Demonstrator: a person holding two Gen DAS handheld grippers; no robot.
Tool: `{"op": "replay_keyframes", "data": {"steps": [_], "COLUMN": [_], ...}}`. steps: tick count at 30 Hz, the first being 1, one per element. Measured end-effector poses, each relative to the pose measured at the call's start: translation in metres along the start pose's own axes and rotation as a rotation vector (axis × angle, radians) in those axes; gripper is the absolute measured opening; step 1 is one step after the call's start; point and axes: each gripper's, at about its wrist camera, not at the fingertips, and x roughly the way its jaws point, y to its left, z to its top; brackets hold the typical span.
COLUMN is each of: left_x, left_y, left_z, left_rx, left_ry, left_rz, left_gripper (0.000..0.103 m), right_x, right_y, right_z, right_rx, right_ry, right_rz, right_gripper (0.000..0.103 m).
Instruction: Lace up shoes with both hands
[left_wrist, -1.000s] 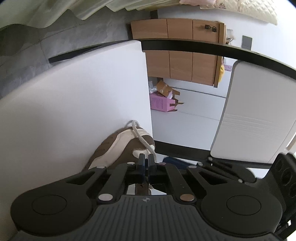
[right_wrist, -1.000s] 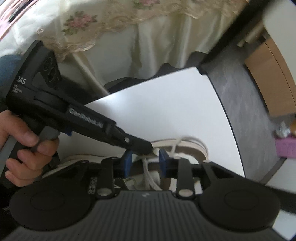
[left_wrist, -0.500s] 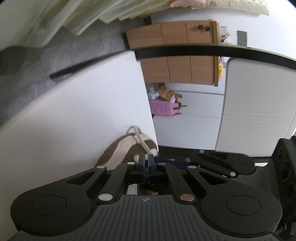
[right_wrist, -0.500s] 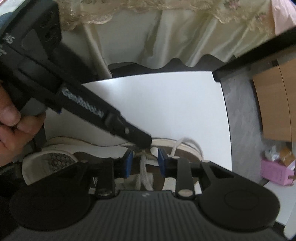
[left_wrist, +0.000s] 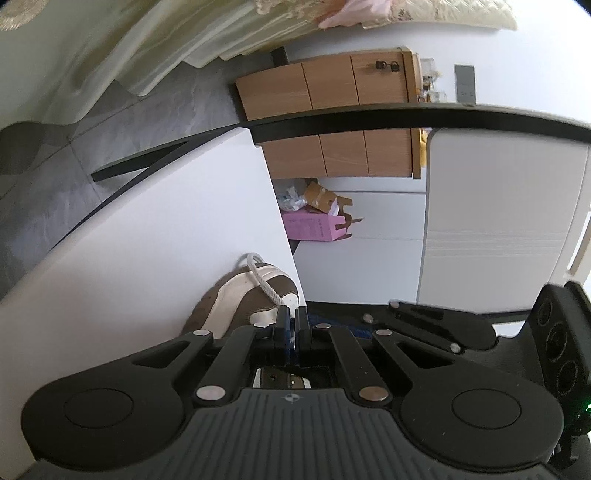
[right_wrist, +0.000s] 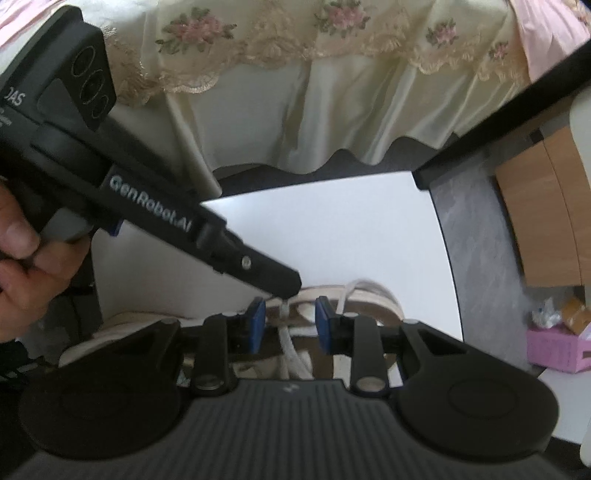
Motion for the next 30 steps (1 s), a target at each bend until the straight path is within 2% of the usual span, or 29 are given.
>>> {"op": "replay_keyframes", "data": {"steps": [2, 6, 7, 13, 17, 21, 24, 27, 30], "left_x": [-0.001, -0.011, -0.013, -0.030, -0.038, -0.037, -0.032, -0.028, -0.022], "left_y": [-0.002, -0.015, -0.018, -0.038, -0.052, -0.068, -0.072, -0.074, -0.075], "left_z": [0.000, -0.005, -0.006, -0.015, -0.034, -0.070, -0.093, -0.113, -0.128], "left_rx": [0.018, 0.125, 0.154, 0.333, 0.510, 0.742, 0.865, 0.979, 1.075], "left_ry": [-0.002, -0.009, -0.011, -0.021, 0.006, 0.054, 0.090, 0.097, 0.085], "left_rz": [0.008, 0.033, 0.039, 0.081, 0.168, 0.219, 0.236, 0.259, 0.287], "left_gripper": [0.002, 0.002, 0.003, 0.003, 0.007, 0.036, 0.038, 0.038, 0.039], "right_x": [0.004, 0.014, 0.014, 0.008, 0.003, 0.002, 0.004, 0.008, 0.013], "right_y": [0.002, 0.004, 0.003, -0.009, -0.003, 0.005, 0.007, 0.002, 0.002], "right_z": [0.001, -0.004, -0.007, -0.043, -0.074, -0.099, -0.114, -0.131, -0.145], "right_rx": [-0.001, 0.029, 0.056, 0.361, 0.522, 0.663, 0.767, 0.936, 1.008], "right_ry": [-0.016, -0.013, -0.026, -0.155, -0.256, -0.361, -0.458, -0.559, -0.652], "right_rz": [0.004, -0.009, -0.013, -0.003, -0.016, -0.039, -0.040, 0.016, 0.049], "right_gripper": [0.030, 0.006, 0.004, 0.003, 0.004, 0.004, 0.004, 0.003, 0.003]}}
